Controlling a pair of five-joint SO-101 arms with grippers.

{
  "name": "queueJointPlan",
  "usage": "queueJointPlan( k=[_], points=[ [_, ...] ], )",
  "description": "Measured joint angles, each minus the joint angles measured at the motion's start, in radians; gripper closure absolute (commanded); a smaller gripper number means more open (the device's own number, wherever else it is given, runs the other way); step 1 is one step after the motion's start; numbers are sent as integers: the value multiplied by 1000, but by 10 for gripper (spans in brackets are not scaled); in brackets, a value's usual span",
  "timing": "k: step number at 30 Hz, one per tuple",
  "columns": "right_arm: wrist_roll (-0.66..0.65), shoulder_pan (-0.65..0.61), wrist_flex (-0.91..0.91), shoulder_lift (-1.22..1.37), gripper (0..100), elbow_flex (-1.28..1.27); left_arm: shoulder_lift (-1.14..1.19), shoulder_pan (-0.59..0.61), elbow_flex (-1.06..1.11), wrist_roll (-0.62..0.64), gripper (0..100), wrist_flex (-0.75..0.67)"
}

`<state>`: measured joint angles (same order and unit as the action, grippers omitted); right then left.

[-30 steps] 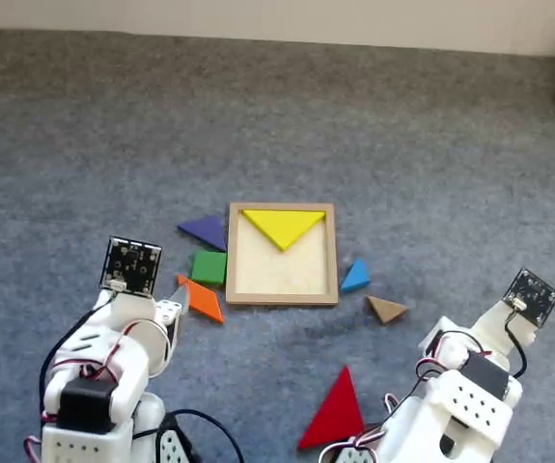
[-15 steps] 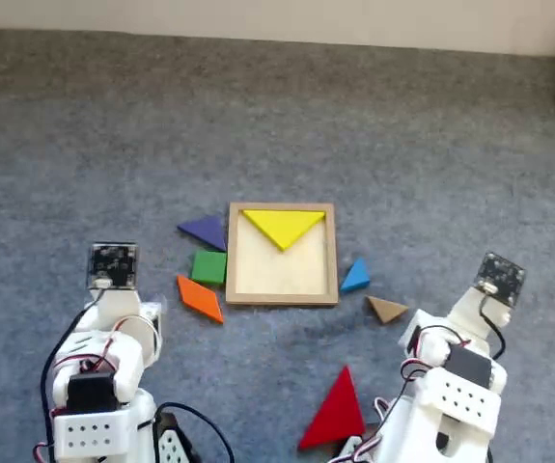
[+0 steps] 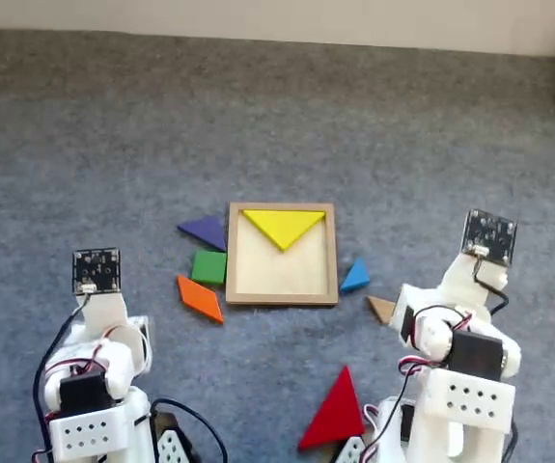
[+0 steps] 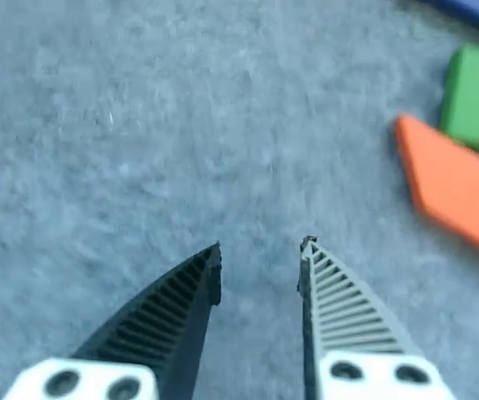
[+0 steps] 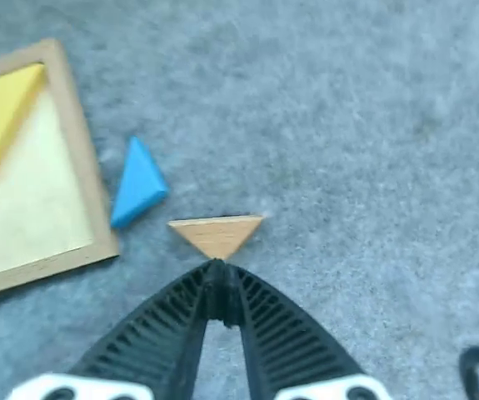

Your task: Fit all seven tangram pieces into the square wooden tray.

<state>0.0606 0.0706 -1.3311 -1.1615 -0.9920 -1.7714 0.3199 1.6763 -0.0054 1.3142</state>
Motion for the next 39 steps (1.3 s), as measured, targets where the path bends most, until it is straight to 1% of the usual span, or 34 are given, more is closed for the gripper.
queueJointPlan(
  k=[2,6,12,17,22,39],
  points=[
    [0,-21,-44,-2,995,41,0,0,0,0,842,23],
    [0,-52,-143,-2,995,84,0,0,0,3,842,26],
    [0,-118,-236,6,995,161,0,0,0,3,842,26],
    [-2,-201,-394,123,995,333,0,0,0,3,842,26],
    [-2,-206,-410,207,995,450,0,0,0,3,842,26],
    [-2,-206,-410,215,995,439,0,0,0,3,842,26]
  ],
)
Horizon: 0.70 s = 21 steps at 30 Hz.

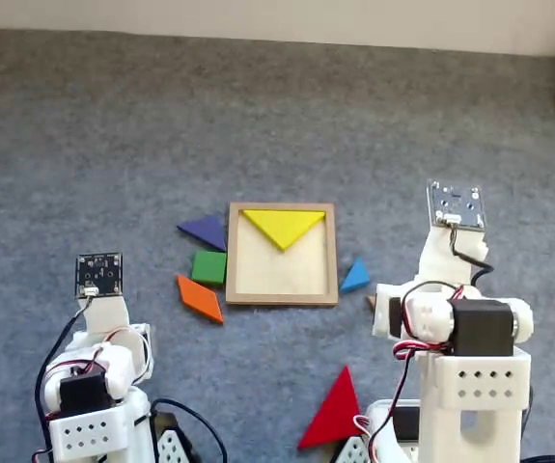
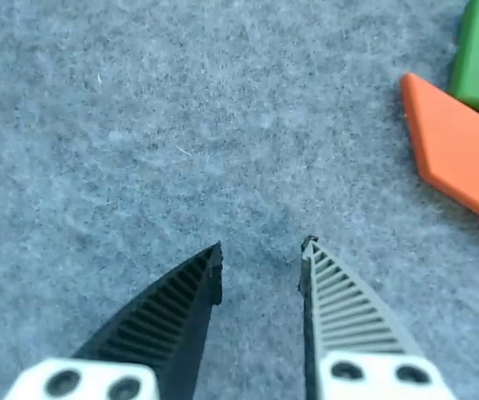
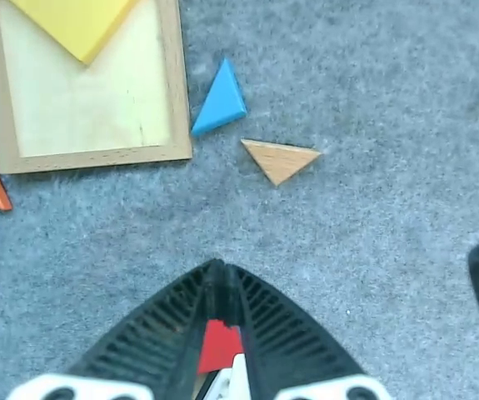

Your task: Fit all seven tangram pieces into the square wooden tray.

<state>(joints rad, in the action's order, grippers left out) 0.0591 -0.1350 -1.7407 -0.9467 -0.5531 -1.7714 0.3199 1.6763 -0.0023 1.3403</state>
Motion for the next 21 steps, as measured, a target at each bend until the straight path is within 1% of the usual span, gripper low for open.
queueJointPlan(
  k=[8,12,15,18,21],
  points=[
    [0,-3,0,8,995,-35,0,0,0,0,842,0],
    [0,-83,0,9,995,-176,0,0,0,0,842,0],
    [0,-100,0,32,995,-190,0,0,0,0,842,0],
    [0,-123,0,118,995,-190,0,0,0,0,842,0],
    [0,-146,0,258,995,-190,0,0,0,0,842,0]
  ],
)
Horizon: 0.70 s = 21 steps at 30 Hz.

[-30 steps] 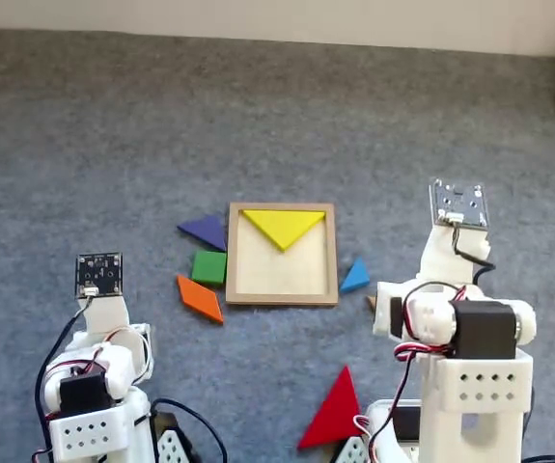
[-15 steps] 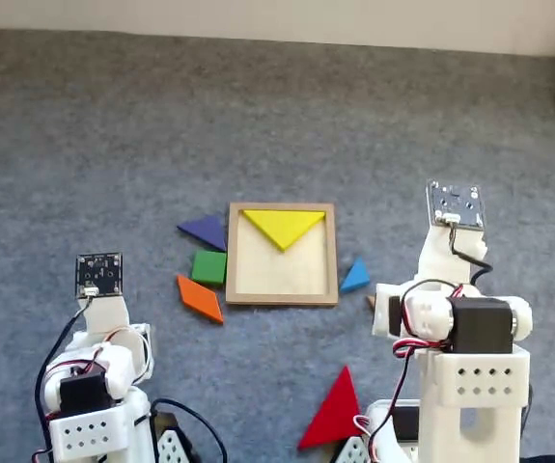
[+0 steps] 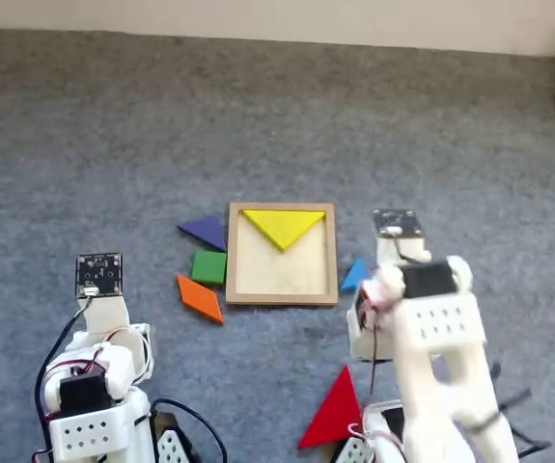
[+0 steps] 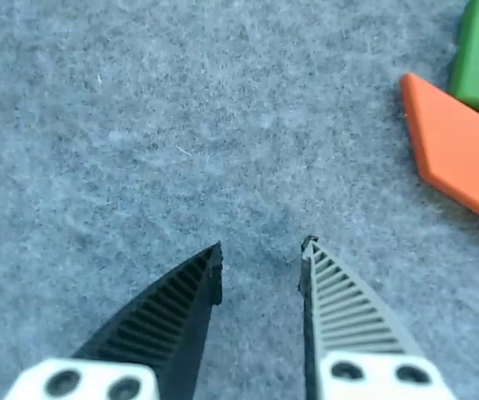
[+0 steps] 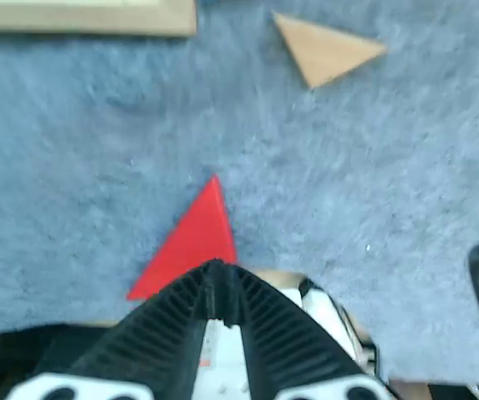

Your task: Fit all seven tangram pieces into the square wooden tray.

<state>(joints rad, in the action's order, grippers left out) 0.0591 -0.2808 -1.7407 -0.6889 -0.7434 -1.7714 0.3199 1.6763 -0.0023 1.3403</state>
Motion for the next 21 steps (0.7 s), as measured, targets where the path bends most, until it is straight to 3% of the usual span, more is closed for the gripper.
queueJointPlan(
  k=[5,11,21],
  points=[
    [-2,-77,0,210,995,0,0,0,0,0,842,0],
    [-2,-195,15,236,995,0,0,0,0,0,842,0],
    [-2,-222,215,278,995,-129,0,0,0,0,842,0]
  ],
)
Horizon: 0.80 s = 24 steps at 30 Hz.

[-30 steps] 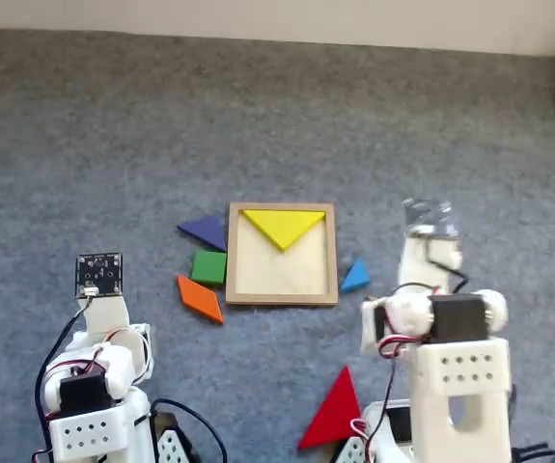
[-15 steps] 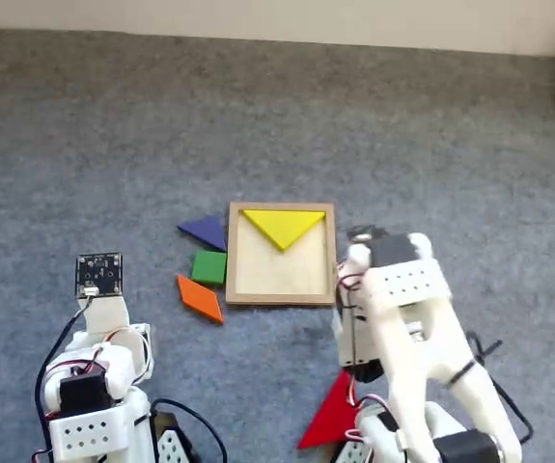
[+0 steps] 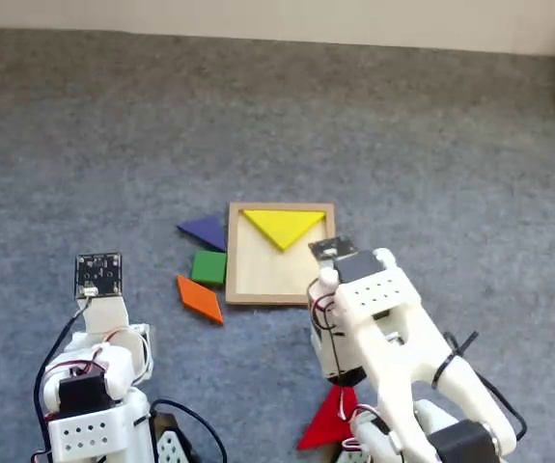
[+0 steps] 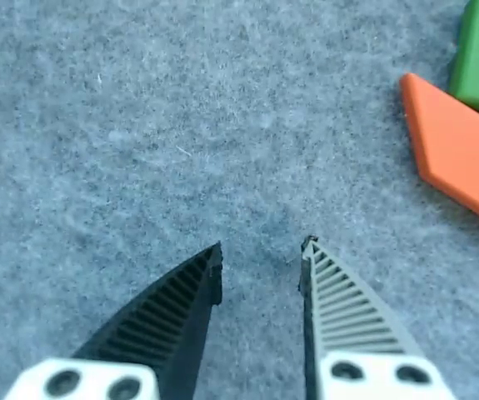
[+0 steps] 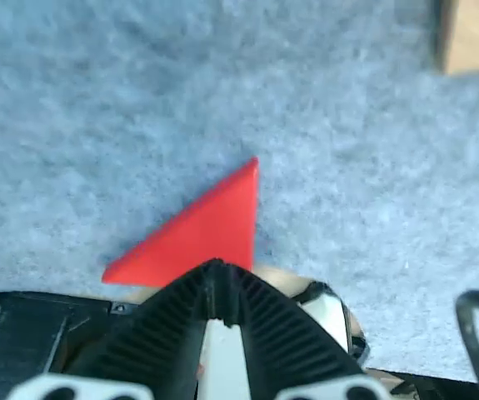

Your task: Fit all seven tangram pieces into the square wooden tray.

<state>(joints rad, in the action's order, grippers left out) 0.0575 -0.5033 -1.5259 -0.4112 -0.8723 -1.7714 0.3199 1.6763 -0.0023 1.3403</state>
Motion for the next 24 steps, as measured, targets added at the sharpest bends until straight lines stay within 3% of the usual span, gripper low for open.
queueJointPlan(
  k=[14,24],
  points=[
    [-52,-2,298,315,995,15,0,0,0,0,842,0],
    [-54,83,486,152,995,-21,0,0,0,0,842,0]
  ],
)
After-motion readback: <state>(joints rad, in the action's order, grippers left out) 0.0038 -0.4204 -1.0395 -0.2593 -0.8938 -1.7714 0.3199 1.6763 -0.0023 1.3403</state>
